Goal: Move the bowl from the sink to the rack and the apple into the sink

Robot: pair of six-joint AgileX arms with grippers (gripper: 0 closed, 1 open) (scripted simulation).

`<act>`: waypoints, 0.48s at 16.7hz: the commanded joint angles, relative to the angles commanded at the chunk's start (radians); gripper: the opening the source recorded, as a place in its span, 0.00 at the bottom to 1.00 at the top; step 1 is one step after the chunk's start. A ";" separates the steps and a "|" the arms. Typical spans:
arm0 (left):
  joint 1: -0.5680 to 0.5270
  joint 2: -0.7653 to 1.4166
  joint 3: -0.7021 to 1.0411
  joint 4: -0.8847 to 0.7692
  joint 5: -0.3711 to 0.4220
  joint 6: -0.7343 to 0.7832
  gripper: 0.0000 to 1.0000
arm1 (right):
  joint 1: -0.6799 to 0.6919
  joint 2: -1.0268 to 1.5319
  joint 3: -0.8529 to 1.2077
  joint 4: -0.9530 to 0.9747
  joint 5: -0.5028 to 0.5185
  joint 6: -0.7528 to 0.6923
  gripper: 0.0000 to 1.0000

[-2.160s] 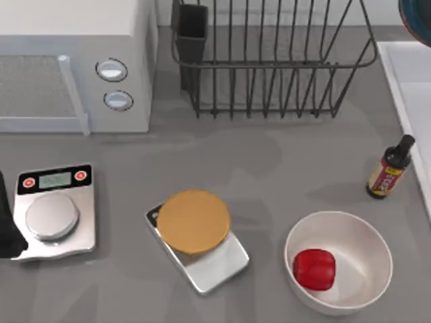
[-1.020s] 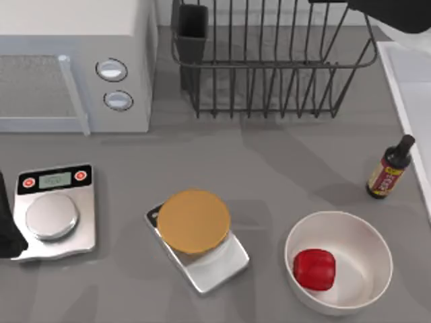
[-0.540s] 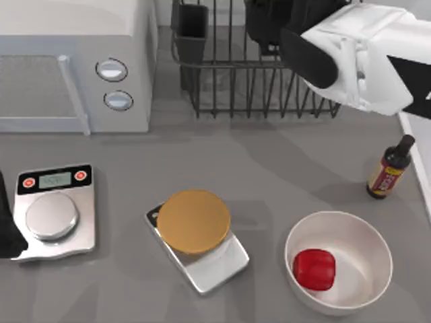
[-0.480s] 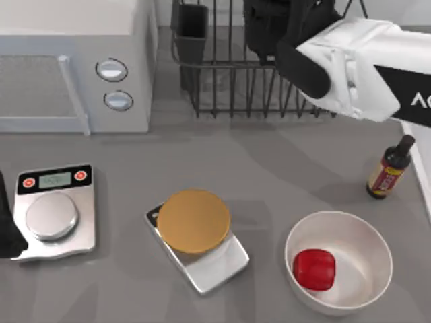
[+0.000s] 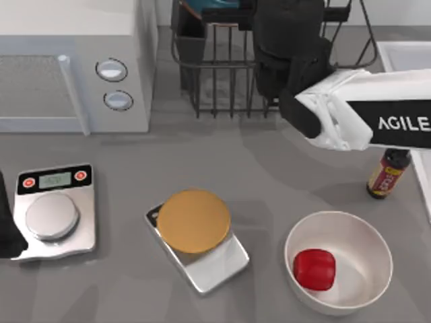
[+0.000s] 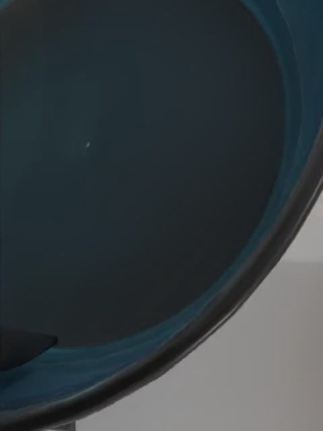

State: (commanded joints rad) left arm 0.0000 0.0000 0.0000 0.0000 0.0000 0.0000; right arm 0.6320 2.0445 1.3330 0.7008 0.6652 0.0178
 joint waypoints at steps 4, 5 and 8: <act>0.000 0.000 0.000 0.000 0.000 0.000 1.00 | 0.000 0.000 0.000 0.000 0.000 0.000 0.15; 0.000 0.000 0.000 0.000 0.000 0.000 1.00 | 0.000 0.000 0.000 0.000 0.000 0.000 0.23; 0.000 0.000 0.000 0.000 0.000 0.000 1.00 | 0.000 0.000 0.000 0.000 0.000 0.000 0.45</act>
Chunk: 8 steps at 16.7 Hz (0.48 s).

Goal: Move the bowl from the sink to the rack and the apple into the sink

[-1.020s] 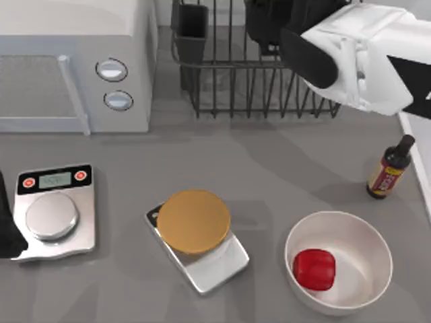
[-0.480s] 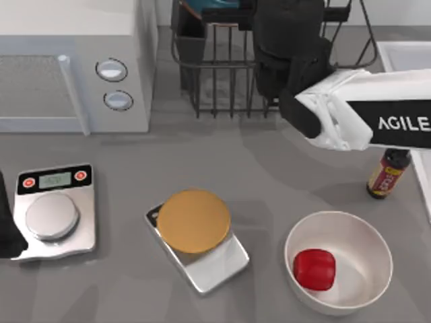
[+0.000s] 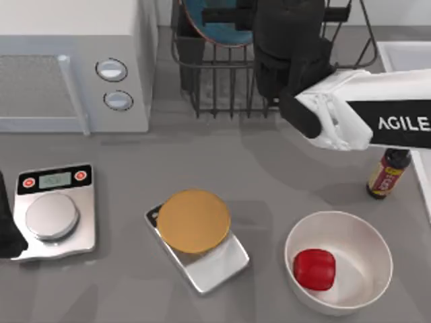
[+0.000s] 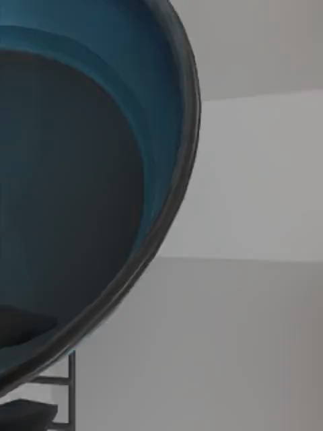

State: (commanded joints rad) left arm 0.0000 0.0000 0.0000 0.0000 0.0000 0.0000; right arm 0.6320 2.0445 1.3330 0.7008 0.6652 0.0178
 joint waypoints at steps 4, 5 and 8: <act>0.000 0.000 0.000 0.000 0.000 0.000 1.00 | 0.000 0.000 0.000 0.000 0.000 0.000 0.75; 0.000 0.000 0.000 0.000 0.000 0.000 1.00 | 0.000 0.000 0.000 0.000 0.000 0.000 0.83; 0.000 0.000 0.000 0.000 0.000 0.000 1.00 | 0.000 0.000 0.000 0.000 0.000 0.000 1.00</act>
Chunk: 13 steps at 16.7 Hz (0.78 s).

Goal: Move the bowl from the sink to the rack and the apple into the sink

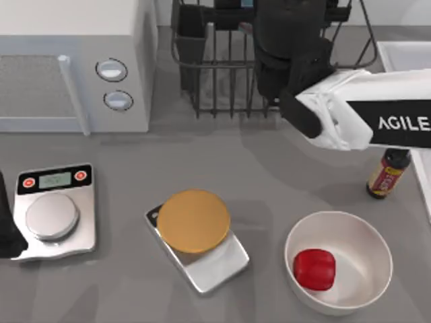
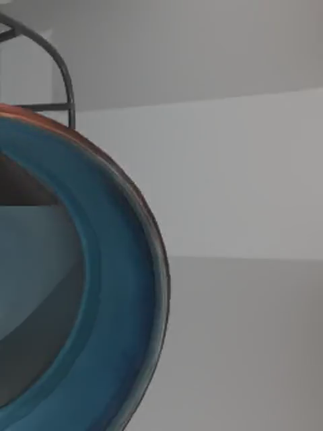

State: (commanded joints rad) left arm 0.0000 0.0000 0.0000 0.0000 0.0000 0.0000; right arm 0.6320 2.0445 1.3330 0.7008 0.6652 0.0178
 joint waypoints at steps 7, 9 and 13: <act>0.000 0.000 0.000 0.000 0.000 0.000 1.00 | 0.000 0.000 0.000 0.000 0.000 0.000 1.00; 0.000 0.000 0.000 0.000 0.000 0.000 1.00 | 0.003 0.000 0.000 0.000 0.000 0.000 1.00; 0.000 0.000 0.000 0.000 0.000 0.000 1.00 | -0.044 -0.101 -0.059 -0.029 -0.016 0.004 1.00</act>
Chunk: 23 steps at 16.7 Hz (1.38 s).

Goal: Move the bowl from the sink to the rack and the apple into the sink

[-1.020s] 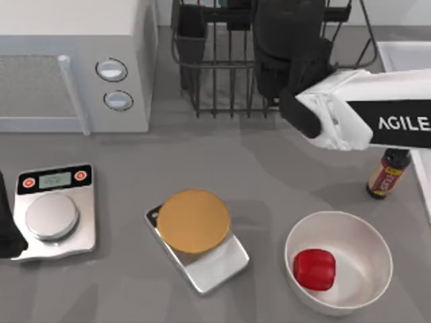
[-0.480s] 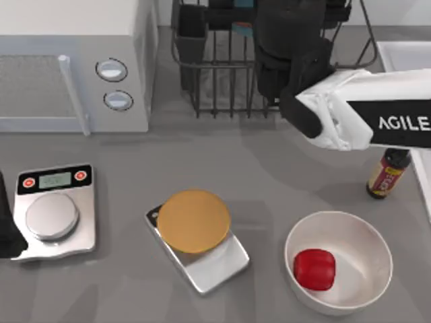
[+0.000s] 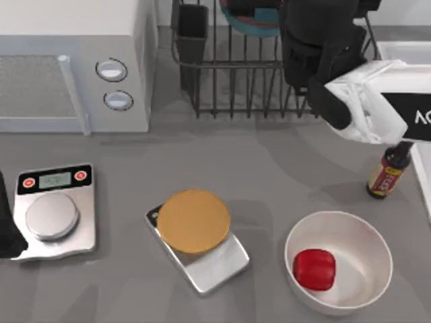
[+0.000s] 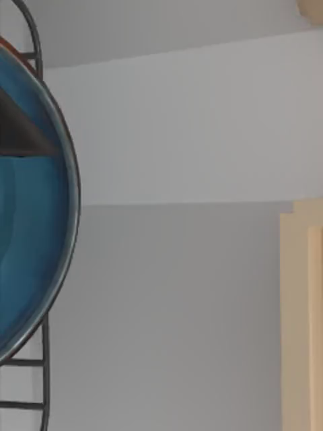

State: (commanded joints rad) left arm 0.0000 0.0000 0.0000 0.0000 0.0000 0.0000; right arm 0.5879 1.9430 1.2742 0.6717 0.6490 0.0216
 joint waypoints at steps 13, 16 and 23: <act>0.000 0.000 0.000 0.000 0.000 0.000 1.00 | -0.370 -1.183 -0.702 -0.354 -0.341 -0.020 1.00; 0.000 0.000 0.000 0.000 0.000 0.000 1.00 | -0.458 -1.504 -0.906 -0.462 -0.450 -0.025 1.00; 0.000 0.000 0.000 0.000 0.000 0.000 1.00 | -0.580 -1.919 -1.250 -0.657 -0.635 -0.022 1.00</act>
State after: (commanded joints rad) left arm 0.0000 0.0000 0.0000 0.0000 0.0000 0.0000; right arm 0.0076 0.0240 0.0240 0.0144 0.0135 -0.0005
